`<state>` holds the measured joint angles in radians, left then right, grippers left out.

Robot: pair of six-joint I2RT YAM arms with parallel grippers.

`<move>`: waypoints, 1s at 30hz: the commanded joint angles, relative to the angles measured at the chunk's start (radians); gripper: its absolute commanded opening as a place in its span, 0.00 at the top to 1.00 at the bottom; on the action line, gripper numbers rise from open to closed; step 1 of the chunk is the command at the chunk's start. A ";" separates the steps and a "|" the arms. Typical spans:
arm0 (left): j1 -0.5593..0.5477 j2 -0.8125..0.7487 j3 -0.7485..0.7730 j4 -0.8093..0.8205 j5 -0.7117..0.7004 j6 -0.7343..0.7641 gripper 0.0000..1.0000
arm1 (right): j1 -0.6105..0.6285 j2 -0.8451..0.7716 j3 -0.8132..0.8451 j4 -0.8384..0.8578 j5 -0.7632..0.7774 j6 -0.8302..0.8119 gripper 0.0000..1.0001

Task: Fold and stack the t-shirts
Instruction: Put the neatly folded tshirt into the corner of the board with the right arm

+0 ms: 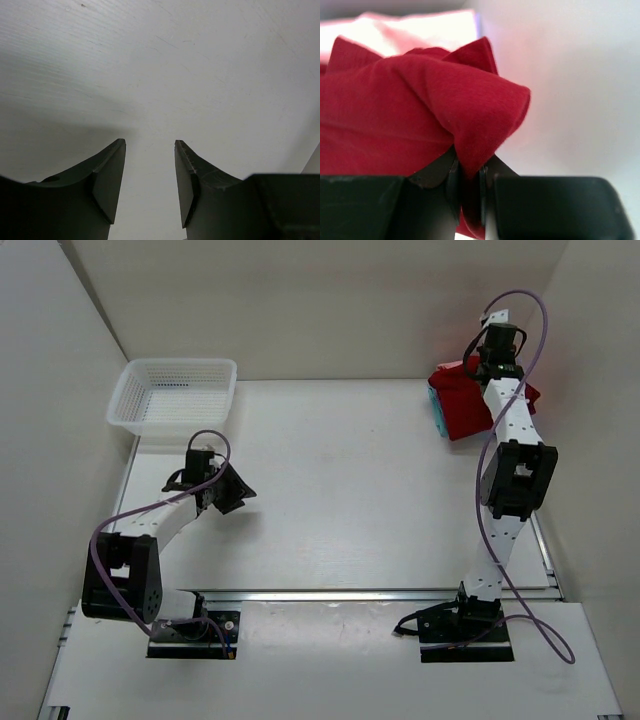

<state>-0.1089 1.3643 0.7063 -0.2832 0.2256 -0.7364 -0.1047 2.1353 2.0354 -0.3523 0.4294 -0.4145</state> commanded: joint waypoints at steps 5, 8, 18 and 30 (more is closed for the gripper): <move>-0.041 0.002 0.005 0.035 -0.022 -0.001 0.45 | -0.044 0.075 0.210 0.101 -0.053 0.049 1.00; -0.035 0.016 0.015 0.035 -0.020 -0.001 0.45 | -0.058 0.109 0.265 0.093 -0.089 0.086 1.00; -0.052 0.073 0.030 0.038 -0.035 0.003 0.45 | -0.079 0.233 0.358 0.090 -0.103 0.304 1.00; -0.067 0.128 0.067 0.052 -0.048 -0.012 0.45 | -0.125 0.282 0.394 0.091 0.069 0.503 0.99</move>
<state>-0.1635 1.4910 0.7414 -0.2527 0.1970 -0.7456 -0.2146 2.4214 2.3718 -0.3424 0.4114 0.0059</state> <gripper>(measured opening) 0.550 0.111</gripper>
